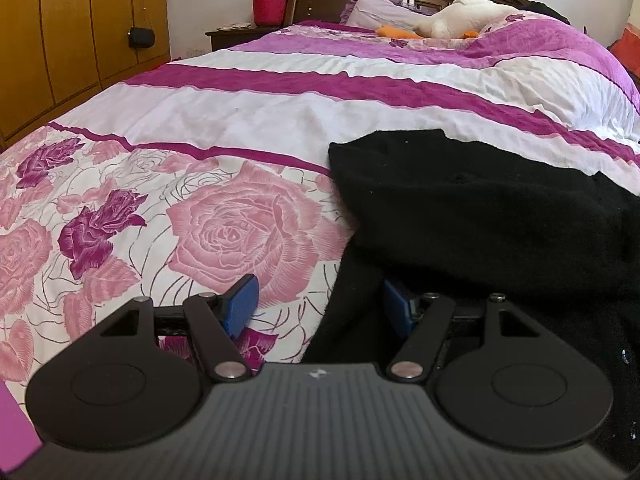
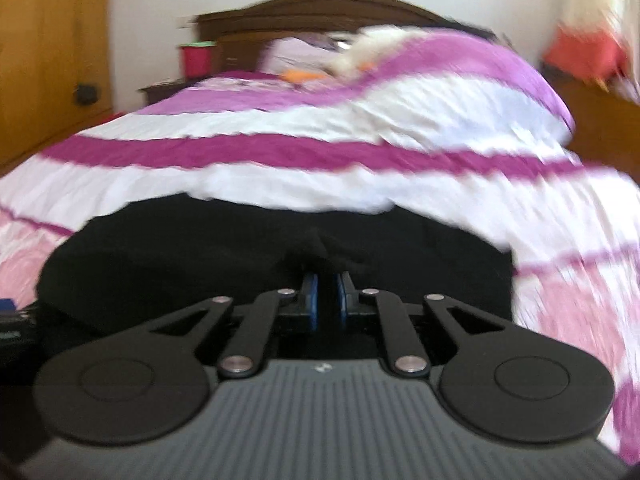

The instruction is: Fold small clothes

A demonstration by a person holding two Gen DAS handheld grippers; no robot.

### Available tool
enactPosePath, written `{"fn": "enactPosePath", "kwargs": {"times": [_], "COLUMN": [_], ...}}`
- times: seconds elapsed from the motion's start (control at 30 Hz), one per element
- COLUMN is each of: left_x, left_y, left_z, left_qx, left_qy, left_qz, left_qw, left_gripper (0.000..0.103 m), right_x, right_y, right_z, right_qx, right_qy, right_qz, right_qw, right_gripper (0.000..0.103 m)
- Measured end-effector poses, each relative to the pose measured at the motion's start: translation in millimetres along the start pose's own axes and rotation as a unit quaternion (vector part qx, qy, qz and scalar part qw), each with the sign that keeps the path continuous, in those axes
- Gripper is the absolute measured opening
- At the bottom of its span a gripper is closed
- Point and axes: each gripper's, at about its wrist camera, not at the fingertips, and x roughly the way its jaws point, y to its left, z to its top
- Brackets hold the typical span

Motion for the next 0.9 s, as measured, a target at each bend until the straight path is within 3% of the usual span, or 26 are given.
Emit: {"fn": "enactPosePath", "kwargs": {"times": [0.2,0.33,0.47,0.53,0.6,0.83,0.9], "left_x": [0,1,2,2,3,6,8], "left_y": [0,1,1,0,-1,-3,-4], "left_z": [-1,-1,1,1,0,-4,-4], "left_qx": [0.003,0.002,0.002,0.005,0.011,0.023,0.023], "left_qy": [-0.002,-0.003,-0.002,-0.003,-0.004,-0.009,-0.010], "left_qz": [0.002,0.002,0.006,0.008,0.010,0.014,0.016], "left_qw": [1.0000,1.0000,1.0000,1.0000,0.9999,0.9996,0.9996], "left_gripper": [0.072,0.072,0.072,0.072,0.072,0.073,0.073], "right_x": [-2,-16,-11,5,23,88,91], "right_y": [-33,-48,-52,-51,-51,-40,-33], "right_z": [-26,-19,7,19,27,26,23], "right_qx": [0.030,0.066,0.075,0.079,0.089,0.107,0.096], "right_qy": [0.086,0.073,0.033,0.026,0.030,0.093,0.089], "right_qz": [0.015,0.039,0.045,0.050,0.057,0.097,0.101], "right_qw": [0.996,0.994,0.996,0.995,0.994,0.985,0.986], "right_gripper": [0.015,0.015,0.017,0.027,0.034,0.034,0.030]}}
